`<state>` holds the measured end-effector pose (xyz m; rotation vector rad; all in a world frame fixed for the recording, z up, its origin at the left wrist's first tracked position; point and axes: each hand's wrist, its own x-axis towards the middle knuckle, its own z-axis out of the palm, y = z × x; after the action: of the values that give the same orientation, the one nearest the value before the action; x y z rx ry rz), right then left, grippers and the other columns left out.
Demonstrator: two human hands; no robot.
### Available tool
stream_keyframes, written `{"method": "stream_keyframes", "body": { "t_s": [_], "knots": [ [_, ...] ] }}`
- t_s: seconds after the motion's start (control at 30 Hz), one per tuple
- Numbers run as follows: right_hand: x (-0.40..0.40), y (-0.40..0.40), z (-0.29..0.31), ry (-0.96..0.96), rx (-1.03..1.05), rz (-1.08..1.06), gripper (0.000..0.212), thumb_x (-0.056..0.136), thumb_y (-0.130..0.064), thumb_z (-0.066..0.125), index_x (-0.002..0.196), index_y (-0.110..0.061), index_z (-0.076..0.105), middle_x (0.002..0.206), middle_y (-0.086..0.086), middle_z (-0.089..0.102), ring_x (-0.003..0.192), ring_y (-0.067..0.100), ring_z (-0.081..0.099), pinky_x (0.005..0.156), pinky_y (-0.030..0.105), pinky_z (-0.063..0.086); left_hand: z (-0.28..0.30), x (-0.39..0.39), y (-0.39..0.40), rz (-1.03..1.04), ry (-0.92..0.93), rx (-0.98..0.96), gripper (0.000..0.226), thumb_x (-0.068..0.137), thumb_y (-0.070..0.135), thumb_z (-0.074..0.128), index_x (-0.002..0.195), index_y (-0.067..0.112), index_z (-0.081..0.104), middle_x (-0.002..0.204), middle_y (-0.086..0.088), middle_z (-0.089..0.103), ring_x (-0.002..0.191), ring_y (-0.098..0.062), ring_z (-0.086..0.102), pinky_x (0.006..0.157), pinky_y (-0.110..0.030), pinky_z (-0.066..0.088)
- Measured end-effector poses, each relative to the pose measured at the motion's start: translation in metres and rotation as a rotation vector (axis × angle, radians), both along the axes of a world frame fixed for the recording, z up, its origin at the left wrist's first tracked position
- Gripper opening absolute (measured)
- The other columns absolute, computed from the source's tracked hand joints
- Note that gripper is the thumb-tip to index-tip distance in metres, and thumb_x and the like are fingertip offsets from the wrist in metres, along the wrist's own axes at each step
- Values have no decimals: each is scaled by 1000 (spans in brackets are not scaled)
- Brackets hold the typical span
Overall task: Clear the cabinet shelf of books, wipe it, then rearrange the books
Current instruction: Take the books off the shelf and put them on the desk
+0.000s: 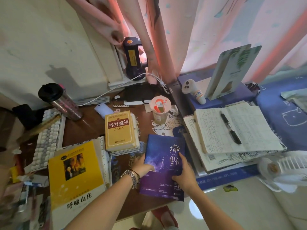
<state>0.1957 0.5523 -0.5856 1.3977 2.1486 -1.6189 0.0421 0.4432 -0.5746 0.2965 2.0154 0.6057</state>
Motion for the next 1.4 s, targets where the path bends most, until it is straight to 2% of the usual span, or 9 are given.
{"method": "stream_keyframes", "body": {
  "t_s": [0.1,0.17,0.23,0.37,0.6,0.83,1.03,1.23,1.4],
  "knots": [
    [-8,-1,7,-120,44,90,84,82,3,65,148,-25,22,139,10,33,122,25,47,92,31,48,8,-6,-2,-126,-5,-2,58,88,18,60,142,19,41,135,-3,52,117,-20,53,98,-29,44],
    [-14,1,15,-218,146,180,63,85,-5,64,139,-18,33,141,12,29,124,29,42,99,35,46,16,-12,-5,-253,89,-73,57,89,26,59,142,15,41,138,-4,50,121,-21,52,100,-27,42],
    [-21,4,29,-321,295,303,47,90,-19,61,131,-13,40,140,13,31,128,32,36,100,38,43,25,-19,-7,-337,209,-90,50,89,30,58,136,14,49,137,-5,51,120,-20,52,101,-29,43],
    [-37,9,66,-365,497,501,42,95,-39,51,127,-13,46,132,9,46,122,30,43,94,39,43,57,-27,-17,-384,389,-8,31,91,24,53,119,12,62,122,-3,61,107,-18,59,90,-30,49],
    [-88,3,153,-156,692,639,35,97,-39,47,122,-15,48,111,4,61,99,24,60,78,33,51,149,-57,-51,-347,668,51,27,94,35,48,114,26,64,117,3,63,106,-17,59,75,-25,42],
    [-155,-34,267,151,819,687,33,94,-39,52,124,-25,52,112,-2,65,99,20,62,85,37,52,259,-94,-111,-169,992,109,21,93,37,49,101,28,66,97,9,69,89,-11,64,75,-33,54],
    [-203,-81,359,448,872,753,34,94,-41,55,125,-30,49,112,-7,64,94,12,61,82,27,50,353,-123,-180,-3,1145,142,19,92,37,54,104,28,66,101,12,68,94,-9,64,79,-28,51],
    [-243,-137,434,669,961,834,32,93,-44,54,123,-34,49,102,-16,58,93,8,59,85,30,51,441,-134,-249,118,1317,70,29,95,40,47,117,27,61,111,13,64,98,-7,60,82,-28,50],
    [-272,-183,485,827,980,900,33,93,-45,53,123,-32,51,101,-15,61,92,10,59,80,29,48,496,-132,-299,230,1436,-8,24,93,39,49,108,29,65,106,11,66,93,-8,61,79,-33,53]
  ]
}}
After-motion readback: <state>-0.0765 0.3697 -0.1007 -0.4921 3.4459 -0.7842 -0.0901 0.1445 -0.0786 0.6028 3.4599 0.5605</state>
